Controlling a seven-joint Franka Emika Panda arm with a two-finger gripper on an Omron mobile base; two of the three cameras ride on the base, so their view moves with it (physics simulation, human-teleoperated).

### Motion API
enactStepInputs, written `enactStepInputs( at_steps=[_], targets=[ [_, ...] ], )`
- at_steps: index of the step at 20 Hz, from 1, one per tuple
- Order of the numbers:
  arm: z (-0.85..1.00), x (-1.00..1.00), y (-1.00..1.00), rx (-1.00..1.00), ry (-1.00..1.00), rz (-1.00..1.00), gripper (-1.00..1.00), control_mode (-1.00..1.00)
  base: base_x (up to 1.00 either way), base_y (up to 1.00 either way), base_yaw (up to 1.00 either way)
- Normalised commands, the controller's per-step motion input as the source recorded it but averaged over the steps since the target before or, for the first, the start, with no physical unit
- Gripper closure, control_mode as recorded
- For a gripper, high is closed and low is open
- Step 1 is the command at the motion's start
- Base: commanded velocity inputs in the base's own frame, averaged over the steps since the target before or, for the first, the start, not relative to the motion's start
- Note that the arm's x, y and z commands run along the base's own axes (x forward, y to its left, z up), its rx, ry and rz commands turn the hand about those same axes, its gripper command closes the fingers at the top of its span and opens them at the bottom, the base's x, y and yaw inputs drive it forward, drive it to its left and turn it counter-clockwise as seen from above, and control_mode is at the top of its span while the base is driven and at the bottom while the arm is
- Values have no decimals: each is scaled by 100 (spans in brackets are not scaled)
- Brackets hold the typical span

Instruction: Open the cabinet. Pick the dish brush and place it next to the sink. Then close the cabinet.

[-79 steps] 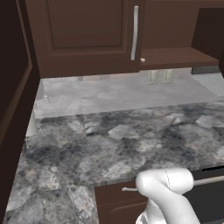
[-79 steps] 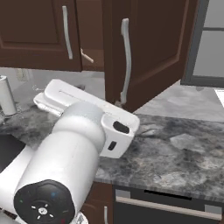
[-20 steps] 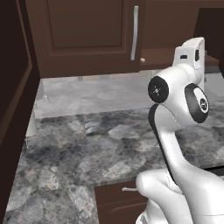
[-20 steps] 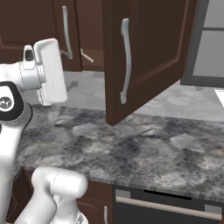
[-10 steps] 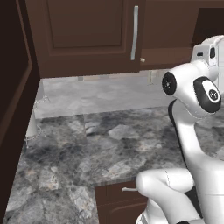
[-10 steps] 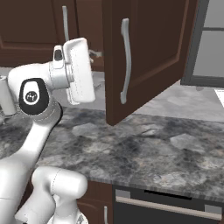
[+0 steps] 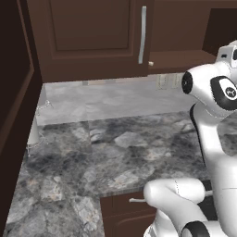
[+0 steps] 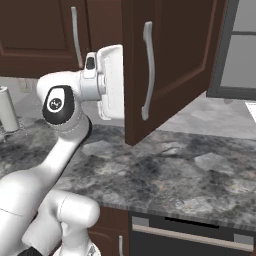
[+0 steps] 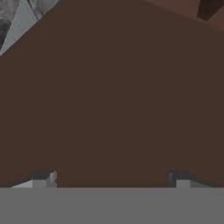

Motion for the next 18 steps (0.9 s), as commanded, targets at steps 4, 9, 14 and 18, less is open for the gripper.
enactStepInputs(
  at_steps=[4, 9, 14, 18],
  targets=[
    [0, 0, -59, 0, 0, -18, -100, -100, 0, 0, 0],
    [0, -2, -64, 0, 0, -19, -100, -100, 0, 0, 0],
    [0, 0, -59, 0, 0, -17, -100, -100, 0, 0, 0],
    [0, -4, -6, 8, -6, -3, -100, -100, 0, 0, 0]
  ],
)
